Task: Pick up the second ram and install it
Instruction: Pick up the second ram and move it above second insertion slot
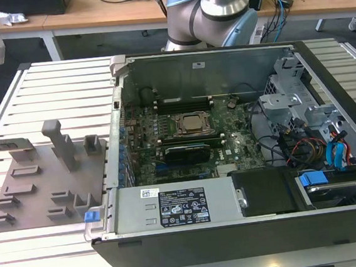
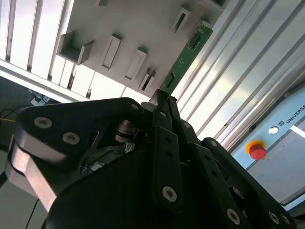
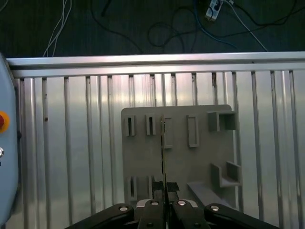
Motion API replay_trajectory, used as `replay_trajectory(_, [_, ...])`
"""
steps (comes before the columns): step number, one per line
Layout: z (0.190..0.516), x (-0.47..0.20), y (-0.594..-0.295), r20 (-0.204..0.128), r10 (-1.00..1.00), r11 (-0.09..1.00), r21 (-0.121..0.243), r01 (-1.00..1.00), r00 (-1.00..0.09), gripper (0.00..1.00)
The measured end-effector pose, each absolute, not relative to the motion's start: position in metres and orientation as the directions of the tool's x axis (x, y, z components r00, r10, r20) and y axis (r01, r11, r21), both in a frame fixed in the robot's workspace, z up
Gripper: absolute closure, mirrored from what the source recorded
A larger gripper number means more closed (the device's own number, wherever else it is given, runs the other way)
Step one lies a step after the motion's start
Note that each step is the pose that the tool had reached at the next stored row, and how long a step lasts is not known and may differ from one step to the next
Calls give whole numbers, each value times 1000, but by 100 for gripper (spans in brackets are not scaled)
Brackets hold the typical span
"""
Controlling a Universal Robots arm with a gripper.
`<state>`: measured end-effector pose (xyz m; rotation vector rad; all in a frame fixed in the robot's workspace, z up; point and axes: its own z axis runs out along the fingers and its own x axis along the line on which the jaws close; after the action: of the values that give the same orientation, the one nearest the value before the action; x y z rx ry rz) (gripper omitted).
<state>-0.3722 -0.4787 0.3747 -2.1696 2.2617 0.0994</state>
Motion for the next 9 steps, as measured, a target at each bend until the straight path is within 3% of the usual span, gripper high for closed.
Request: replay_trajectory(9, [400,-372,-479,-58,-997,40,42,-998,-43,87])
